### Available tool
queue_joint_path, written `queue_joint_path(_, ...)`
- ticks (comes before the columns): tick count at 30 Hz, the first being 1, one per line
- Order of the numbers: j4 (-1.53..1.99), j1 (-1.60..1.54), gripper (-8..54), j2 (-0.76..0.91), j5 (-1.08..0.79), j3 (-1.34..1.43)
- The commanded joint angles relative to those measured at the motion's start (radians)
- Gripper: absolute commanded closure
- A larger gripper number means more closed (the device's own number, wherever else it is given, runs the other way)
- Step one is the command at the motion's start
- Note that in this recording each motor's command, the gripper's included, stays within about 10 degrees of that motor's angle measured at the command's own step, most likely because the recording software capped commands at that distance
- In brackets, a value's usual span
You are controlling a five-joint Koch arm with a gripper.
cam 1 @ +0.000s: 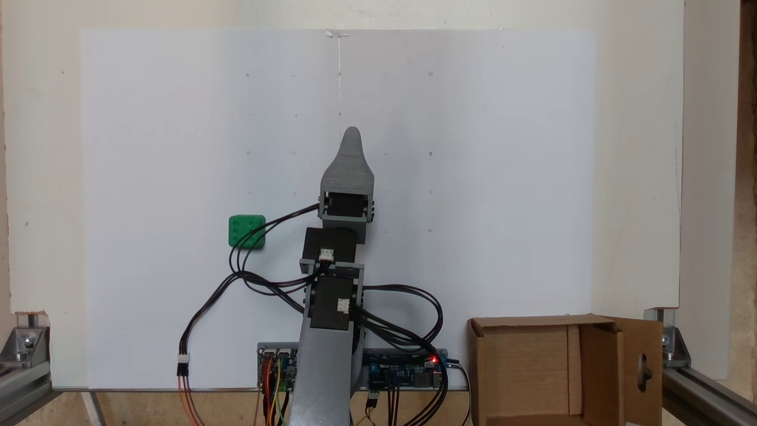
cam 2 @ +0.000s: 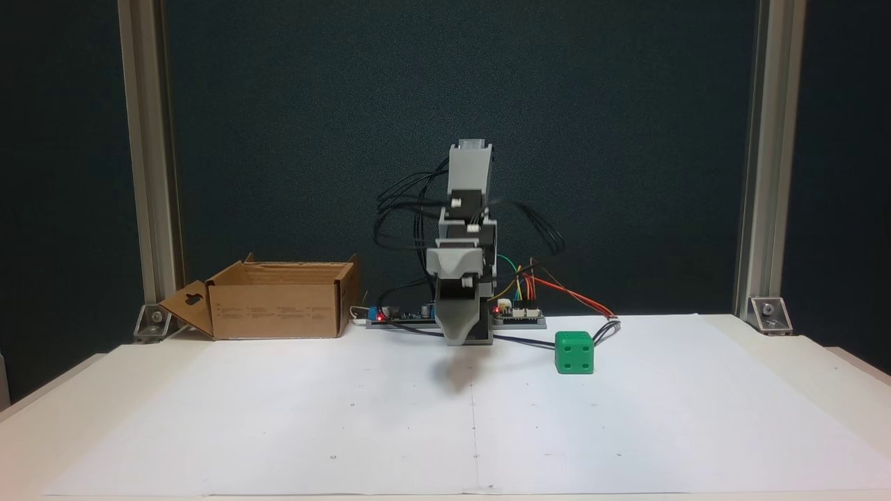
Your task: Grasp a green dice and put it in the bin.
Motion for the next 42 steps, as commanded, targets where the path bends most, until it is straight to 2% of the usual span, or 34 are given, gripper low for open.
queue_joint_path(1, 0.161, -0.003, 1.7, 0.109, 0.023, -0.147)
queue_joint_path(9, 0.716, -0.089, 1.8, 0.106, 0.158, -0.416)
queue_joint_path(26, 1.733, -0.187, 1.7, 0.077, 0.236, -0.733)
queue_joint_path(34, 1.756, -0.394, 1.4, -0.014, 0.434, -0.877)
queue_joint_path(42, 1.747, -0.511, 1.2, -0.114, 0.529, -0.960)
